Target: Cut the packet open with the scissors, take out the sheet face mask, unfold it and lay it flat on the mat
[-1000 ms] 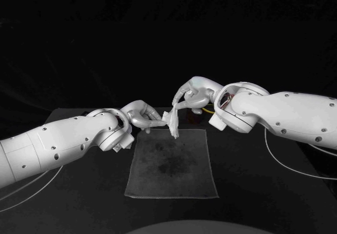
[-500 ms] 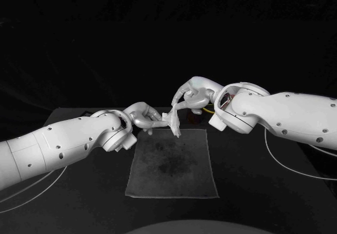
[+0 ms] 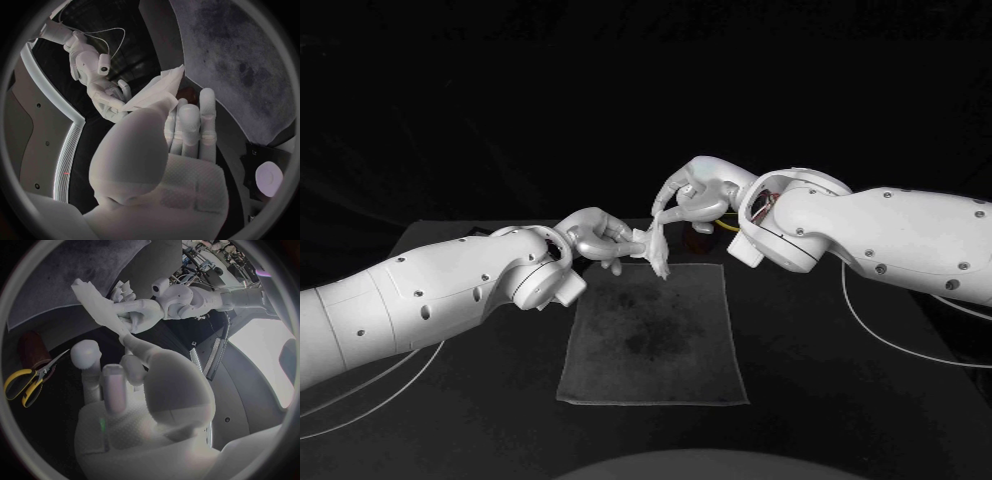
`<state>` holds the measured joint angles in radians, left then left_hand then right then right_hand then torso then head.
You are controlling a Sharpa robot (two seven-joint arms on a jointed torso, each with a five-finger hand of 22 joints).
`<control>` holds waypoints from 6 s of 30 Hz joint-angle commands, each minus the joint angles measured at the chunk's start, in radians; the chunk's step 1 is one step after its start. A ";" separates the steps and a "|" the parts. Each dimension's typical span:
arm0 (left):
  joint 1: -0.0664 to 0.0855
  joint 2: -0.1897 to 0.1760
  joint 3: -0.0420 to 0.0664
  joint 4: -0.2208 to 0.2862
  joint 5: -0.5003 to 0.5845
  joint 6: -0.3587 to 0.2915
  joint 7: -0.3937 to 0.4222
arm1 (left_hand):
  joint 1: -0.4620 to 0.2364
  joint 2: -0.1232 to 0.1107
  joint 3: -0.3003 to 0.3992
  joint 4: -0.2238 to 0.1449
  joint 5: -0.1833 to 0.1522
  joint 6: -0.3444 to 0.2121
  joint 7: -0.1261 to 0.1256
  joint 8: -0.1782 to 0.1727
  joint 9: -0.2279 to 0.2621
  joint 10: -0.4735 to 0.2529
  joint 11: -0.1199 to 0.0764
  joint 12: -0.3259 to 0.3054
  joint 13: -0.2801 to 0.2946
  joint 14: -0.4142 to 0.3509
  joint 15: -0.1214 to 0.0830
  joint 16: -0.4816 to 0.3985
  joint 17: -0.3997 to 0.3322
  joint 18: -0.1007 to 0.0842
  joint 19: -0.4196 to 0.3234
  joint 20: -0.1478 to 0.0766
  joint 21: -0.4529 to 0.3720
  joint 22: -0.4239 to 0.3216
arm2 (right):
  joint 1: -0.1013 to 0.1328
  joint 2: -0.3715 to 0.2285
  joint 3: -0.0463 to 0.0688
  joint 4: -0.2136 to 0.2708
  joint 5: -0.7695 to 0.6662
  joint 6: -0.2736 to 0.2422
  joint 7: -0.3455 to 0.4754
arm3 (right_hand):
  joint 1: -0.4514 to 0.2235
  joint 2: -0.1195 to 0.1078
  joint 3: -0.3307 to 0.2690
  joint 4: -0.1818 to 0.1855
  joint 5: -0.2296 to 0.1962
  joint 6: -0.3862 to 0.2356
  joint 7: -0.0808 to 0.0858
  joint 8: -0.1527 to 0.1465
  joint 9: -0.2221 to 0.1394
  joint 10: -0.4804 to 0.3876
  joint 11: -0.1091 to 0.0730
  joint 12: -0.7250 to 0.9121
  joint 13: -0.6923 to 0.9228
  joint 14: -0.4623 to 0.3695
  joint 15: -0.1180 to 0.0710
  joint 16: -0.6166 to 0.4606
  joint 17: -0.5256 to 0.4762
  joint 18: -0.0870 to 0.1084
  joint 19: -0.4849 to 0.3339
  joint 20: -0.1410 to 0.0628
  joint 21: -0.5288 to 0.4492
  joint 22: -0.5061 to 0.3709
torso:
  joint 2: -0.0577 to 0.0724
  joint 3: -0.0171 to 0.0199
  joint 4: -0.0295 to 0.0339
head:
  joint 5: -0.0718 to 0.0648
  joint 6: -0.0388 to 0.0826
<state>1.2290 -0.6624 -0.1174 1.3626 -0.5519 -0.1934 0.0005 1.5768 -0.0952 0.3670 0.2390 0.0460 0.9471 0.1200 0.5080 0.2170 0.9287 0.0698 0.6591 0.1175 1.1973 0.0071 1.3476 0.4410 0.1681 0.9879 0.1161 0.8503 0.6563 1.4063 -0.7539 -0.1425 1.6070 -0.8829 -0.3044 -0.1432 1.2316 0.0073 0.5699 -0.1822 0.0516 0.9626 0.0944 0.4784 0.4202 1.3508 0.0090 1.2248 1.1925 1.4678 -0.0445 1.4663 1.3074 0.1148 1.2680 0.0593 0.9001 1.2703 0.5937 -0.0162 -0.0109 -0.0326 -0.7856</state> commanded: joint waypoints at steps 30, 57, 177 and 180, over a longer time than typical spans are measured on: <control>0.000 -0.002 0.001 -0.021 -0.094 0.059 -0.002 | -0.077 -0.048 0.184 -0.072 0.002 -0.002 -0.004 0.063 0.083 0.107 -0.021 -0.005 -0.001 0.085 -0.021 0.060 0.160 0.015 -0.001 -0.028 0.079 0.066 | 0.002 -0.041 0.011 -0.003 0.006 0.012 0.056 | -0.004 0.002 0.013 -0.001 -0.002 0.007 -0.002 0.005 0.000 0.009 0.003 0.007 0.002 0.055 -0.009 0.005 0.051 0.016 0.010 -0.003 0.007 0.003 | 0.000 0.0004 0.0001 | -0.003 -0.002; 0.048 0.017 0.012 -0.073 -0.598 -0.048 0.069 | -0.073 -0.053 0.199 -0.089 0.003 -0.007 -0.002 0.074 0.100 0.104 -0.022 0.003 0.002 0.101 -0.024 0.068 0.192 0.016 0.007 -0.032 0.084 0.069 | 0.039 -0.005 0.014 -0.074 -0.027 0.215 0.010 | -0.004 0.002 0.015 -0.003 -0.002 0.007 -0.002 0.006 0.000 0.010 0.003 0.008 0.003 0.055 -0.009 0.005 0.053 0.016 0.009 -0.003 0.005 0.003 | -0.001 0.0001 0.0002 | -0.006 0.004; -0.110 0.055 0.011 0.001 0.104 -0.197 0.172 | -0.090 -0.115 -0.185 0.047 0.002 -0.120 0.063 -0.161 0.008 0.005 0.052 -0.259 -0.050 -0.005 0.039 -0.060 -0.059 0.015 0.020 0.025 -0.033 0.004 | -0.005 0.043 -0.003 -0.051 0.114 -0.093 -0.049 | -0.013 -0.003 0.024 -0.003 -0.002 0.011 -0.004 0.010 -0.002 0.017 0.001 0.013 0.008 0.055 -0.010 0.002 0.049 0.015 0.013 -0.004 0.010 0.007 | 0.000 -0.0010 0.0005 | -0.002 0.020; -0.110 0.065 0.012 -0.009 0.112 -0.201 0.172 | -0.081 -0.109 -0.194 0.046 0.002 -0.126 0.064 -0.166 0.006 0.000 0.053 -0.260 -0.050 -0.007 0.040 -0.060 -0.060 0.015 0.021 0.026 -0.035 0.003 | -0.006 0.043 -0.003 -0.049 0.115 -0.093 -0.047 | -0.013 -0.003 0.024 -0.003 -0.002 0.011 -0.004 0.010 -0.002 0.017 0.001 0.013 0.008 0.055 -0.010 0.002 0.049 0.015 0.013 -0.004 0.010 0.007 | 0.000 -0.0018 0.0003 | -0.001 0.020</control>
<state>1.1191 -0.6027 -0.1072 1.3557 -0.4765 -0.3878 0.1766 1.4959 -0.2094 0.1763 0.2854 0.0463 0.8287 0.1839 0.3452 0.2241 0.9370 0.1224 0.4055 0.0662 1.1966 0.0465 1.2930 0.3810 0.1689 1.0060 0.1379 0.8200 0.6606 1.4003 -0.7109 -0.1457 1.5564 -0.7736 -0.3887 -0.2067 1.2264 0.0019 0.5891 -0.1852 0.0457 0.9691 0.0914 0.4862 0.4173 1.3619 0.0118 1.2322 1.1999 1.4644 -0.0481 1.4628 1.3074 0.1131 1.2785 0.0559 0.9110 1.2774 0.5942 -0.0168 -0.0106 -0.0342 -0.7648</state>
